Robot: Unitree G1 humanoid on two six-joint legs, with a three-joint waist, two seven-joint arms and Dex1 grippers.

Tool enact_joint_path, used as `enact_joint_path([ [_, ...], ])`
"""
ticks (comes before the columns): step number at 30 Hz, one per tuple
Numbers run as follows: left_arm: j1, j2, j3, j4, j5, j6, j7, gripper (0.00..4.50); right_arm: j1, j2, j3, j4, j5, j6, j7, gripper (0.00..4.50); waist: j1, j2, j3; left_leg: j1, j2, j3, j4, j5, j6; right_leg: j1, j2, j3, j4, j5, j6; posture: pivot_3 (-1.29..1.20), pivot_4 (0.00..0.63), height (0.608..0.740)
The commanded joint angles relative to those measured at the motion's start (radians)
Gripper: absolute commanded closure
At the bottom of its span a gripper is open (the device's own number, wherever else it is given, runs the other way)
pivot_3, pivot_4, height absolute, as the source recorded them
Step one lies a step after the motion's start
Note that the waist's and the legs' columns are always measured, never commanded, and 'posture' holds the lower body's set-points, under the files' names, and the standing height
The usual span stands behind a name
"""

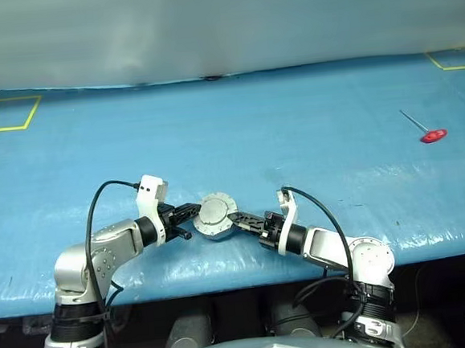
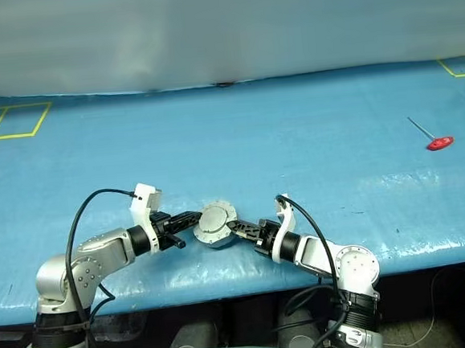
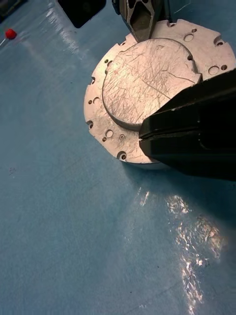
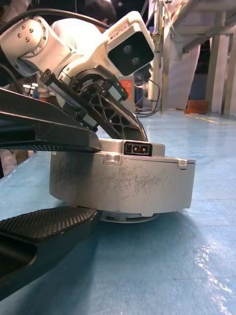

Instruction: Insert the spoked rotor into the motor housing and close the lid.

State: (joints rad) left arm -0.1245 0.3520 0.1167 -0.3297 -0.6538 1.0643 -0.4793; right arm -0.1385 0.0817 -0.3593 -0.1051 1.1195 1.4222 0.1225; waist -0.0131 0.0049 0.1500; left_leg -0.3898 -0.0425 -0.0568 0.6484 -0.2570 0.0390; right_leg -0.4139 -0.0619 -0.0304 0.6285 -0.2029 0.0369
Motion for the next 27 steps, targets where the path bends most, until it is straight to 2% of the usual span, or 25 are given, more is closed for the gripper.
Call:
enact_joint_path([
  [1,0.023,-0.064,0.118,-0.117,-0.094,-0.030,0.063,4.50,0.014,0.053,0.031,-0.022,0.053,0.003,-0.015,3.30,-0.001,0.000,0.000,-0.002,0.000,0.000,0.000,0.000,0.000,-0.002,0.000,0.000,0.000,0.000,0.000,0.00,0.150,0.740],
  [5,0.105,-0.182,0.263,-0.209,-0.252,-0.047,0.168,4.50,0.015,0.051,0.023,-0.012,0.086,-0.010,-0.038,3.30,-0.003,0.000,0.000,-0.004,0.001,0.000,0.001,0.000,0.000,-0.003,-0.002,0.001,0.000,0.001,0.000,0.00,0.150,0.740],
  [8,0.183,-0.251,0.312,-0.248,-0.385,-0.057,0.219,4.50,0.010,0.055,0.021,-0.005,0.111,-0.030,-0.051,3.30,-0.002,-0.001,0.000,-0.004,0.001,0.000,0.001,0.000,0.000,-0.003,-0.003,0.001,-0.001,0.000,0.000,0.00,0.150,0.740],
  [11,0.257,-0.310,0.330,-0.260,-0.477,-0.099,0.280,3.89,-0.001,0.059,0.019,0.003,0.142,-0.058,-0.069,3.30,0.002,-0.001,0.001,-0.005,0.001,0.000,0.002,0.000,0.000,-0.002,-0.002,0.000,-0.001,0.000,0.000,0.00,0.150,0.740],
  [16,0.398,-0.438,0.307,-0.272,-0.650,-0.193,0.359,2.24,-0.048,0.060,0.008,0.030,0.184,-0.134,-0.095,3.30,0.001,-0.003,0.002,-0.005,0.001,0.000,0.005,-0.001,0.002,-0.001,-0.003,0.000,-0.001,-0.001,-0.002,0.00,0.150,0.740],
  [22,0.499,-0.496,0.242,-0.258,-0.795,-0.320,0.394,0.21,-0.119,0.046,0.005,0.068,0.200,-0.219,-0.103,3.30,-0.001,-0.004,0.005,-0.006,0.001,0.001,0.009,-0.002,0.002,-0.001,-0.001,0.001,-0.001,-0.003,0.001,0.00,0.150,0.740],
  [23,0.509,-0.496,0.224,-0.253,-0.807,-0.338,0.395,0.01,-0.130,0.044,0.006,0.074,0.201,-0.227,-0.101,3.30,0.000,-0.004,0.005,-0.006,0.001,0.001,0.009,-0.002,0.003,-0.001,-0.001,0.001,-0.001,-0.002,0.001,0.00,0.150,0.740],
  [27,0.535,-0.494,0.163,-0.233,-0.852,-0.403,0.392,0.00,-0.165,0.048,0.017,0.083,0.217,-0.254,-0.100,3.30,0.002,-0.005,0.006,-0.007,0.001,0.002,0.009,-0.003,0.004,-0.002,0.000,0.001,-0.001,0.000,-0.003,0.00,0.150,0.740],
])
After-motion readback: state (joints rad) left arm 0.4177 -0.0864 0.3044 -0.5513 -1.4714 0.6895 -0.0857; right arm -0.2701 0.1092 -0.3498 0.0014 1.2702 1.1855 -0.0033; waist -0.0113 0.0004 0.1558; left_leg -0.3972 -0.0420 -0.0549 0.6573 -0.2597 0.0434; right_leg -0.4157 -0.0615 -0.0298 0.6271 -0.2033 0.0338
